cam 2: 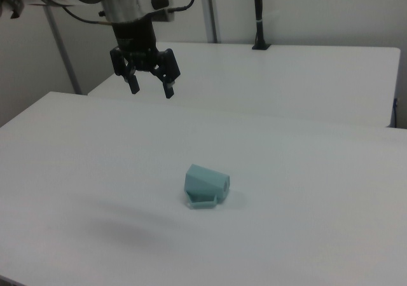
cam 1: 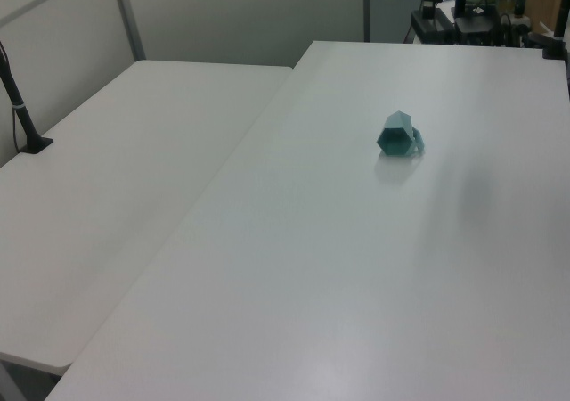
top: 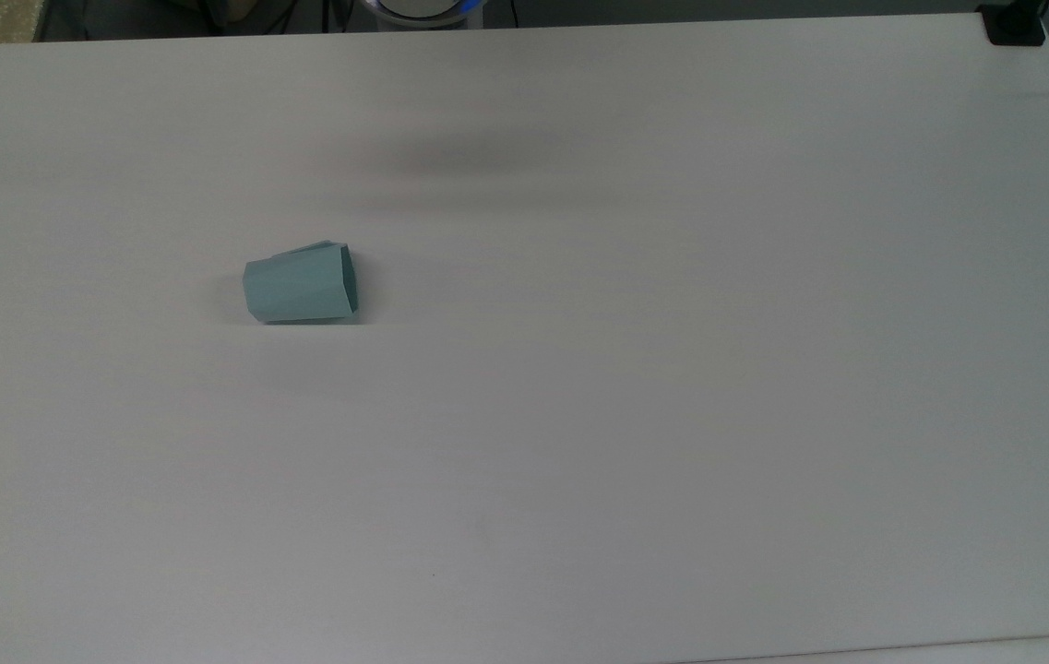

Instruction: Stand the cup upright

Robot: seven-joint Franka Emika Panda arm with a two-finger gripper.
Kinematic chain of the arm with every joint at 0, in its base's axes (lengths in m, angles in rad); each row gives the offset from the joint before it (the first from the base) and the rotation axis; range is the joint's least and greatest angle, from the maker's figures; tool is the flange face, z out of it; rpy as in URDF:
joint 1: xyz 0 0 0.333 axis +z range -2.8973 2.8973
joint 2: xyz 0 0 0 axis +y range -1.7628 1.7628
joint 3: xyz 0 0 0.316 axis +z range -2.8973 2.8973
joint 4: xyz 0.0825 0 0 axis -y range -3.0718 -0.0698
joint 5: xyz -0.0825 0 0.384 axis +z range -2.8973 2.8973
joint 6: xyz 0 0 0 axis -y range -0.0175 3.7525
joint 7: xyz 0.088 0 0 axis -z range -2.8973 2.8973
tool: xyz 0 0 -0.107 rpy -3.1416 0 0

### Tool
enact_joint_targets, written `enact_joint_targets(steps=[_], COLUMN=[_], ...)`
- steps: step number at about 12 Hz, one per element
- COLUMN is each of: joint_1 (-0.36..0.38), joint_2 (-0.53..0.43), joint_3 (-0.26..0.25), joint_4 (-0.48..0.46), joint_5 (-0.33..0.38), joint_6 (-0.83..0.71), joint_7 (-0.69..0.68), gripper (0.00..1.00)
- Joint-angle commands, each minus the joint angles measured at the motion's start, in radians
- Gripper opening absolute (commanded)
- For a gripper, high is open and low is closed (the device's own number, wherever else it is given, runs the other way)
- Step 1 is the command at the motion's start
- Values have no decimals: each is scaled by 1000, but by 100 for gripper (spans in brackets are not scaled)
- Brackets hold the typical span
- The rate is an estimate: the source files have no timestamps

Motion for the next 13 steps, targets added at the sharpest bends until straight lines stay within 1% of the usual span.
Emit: enact_joint_targets(steps=[1,4,6,8,10,13], joint_1=[86,160,205,280,320,344], joint_2=[29,91,117,180,233,339], joint_3=[3,3,3,3,5,5], joint_4=[-21,-20,-23,-26,-30,-36], joint_5=[-148,-257,-322,-421,-490,-520], joint_6=[22,52,57,59,59,94], joint_7=[130,247,274,316,327,345], gripper=[100,100,100,100,100,100])
